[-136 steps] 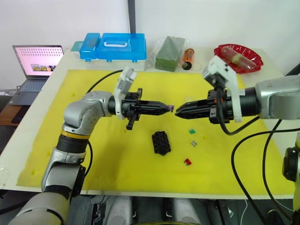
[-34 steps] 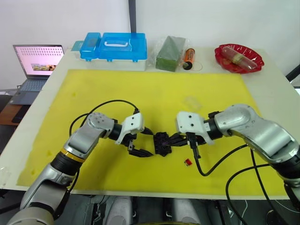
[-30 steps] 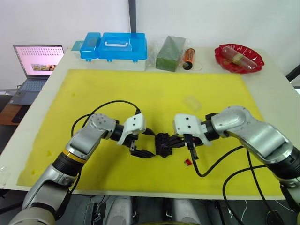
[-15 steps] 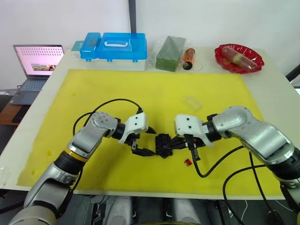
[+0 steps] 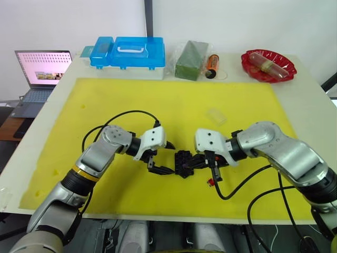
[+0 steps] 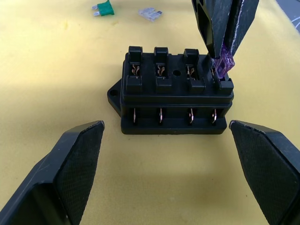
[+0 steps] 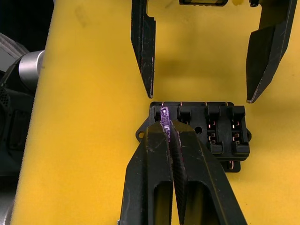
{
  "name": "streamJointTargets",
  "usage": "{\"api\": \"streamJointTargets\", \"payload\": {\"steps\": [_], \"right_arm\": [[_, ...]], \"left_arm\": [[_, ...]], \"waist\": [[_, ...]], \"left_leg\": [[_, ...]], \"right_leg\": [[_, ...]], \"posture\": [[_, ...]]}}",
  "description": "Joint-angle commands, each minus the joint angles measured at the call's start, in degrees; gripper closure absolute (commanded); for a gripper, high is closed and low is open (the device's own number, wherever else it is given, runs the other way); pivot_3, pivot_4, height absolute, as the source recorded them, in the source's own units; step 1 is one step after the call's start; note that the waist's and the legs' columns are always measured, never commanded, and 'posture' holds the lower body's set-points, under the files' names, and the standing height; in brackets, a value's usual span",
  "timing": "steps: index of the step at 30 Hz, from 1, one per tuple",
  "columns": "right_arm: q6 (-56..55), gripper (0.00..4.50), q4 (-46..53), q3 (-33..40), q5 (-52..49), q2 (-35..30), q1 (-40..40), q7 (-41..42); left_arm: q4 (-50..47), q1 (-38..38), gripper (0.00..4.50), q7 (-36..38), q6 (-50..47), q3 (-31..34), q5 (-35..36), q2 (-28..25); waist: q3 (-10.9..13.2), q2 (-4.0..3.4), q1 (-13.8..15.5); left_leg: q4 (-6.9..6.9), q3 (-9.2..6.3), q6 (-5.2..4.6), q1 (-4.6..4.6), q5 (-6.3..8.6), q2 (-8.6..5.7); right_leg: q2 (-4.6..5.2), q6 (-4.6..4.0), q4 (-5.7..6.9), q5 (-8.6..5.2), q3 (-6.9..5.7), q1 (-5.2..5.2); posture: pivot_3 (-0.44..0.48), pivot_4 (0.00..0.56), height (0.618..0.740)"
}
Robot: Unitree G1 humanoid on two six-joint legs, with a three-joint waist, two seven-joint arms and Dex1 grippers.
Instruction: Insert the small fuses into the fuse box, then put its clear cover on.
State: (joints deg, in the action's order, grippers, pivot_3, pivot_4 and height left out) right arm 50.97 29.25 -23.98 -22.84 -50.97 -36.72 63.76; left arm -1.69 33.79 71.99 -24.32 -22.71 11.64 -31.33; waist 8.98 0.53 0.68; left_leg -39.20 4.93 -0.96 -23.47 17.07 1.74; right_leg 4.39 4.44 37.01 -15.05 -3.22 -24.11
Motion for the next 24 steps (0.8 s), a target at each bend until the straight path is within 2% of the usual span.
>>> {"api": "streamJointTargets", "payload": {"steps": [1, 24], "right_arm": [[0.54, 4.50, 2.04, 1.35, -0.77, 0.25, -0.35, 0.03], [0.54, 4.50, 1.48, 0.13, 0.88, 0.37, -0.29, -0.52]], "left_arm": [[-0.95, 0.22, 0.01, -0.38, 0.82, 0.45, -0.32, -0.04], [-0.52, 0.11, 0.01, -0.97, 1.79, 0.34, -0.15, 0.30]], "waist": [[0.00, 0.00, -0.01], [0.00, 0.00, -0.01]], "left_leg": [[0.00, 0.00, 0.00, 0.00, 0.00, 0.00], [-0.01, 0.00, 0.00, 0.00, 0.00, 0.00]], "right_leg": [[0.00, 0.00, 0.00, 0.00, 0.00, 0.00], [-0.02, 0.00, 0.01, 0.00, 0.00, 0.00]], "posture": [[0.000, 0.150, 0.740], [0.000, 0.150, 0.740]]}}
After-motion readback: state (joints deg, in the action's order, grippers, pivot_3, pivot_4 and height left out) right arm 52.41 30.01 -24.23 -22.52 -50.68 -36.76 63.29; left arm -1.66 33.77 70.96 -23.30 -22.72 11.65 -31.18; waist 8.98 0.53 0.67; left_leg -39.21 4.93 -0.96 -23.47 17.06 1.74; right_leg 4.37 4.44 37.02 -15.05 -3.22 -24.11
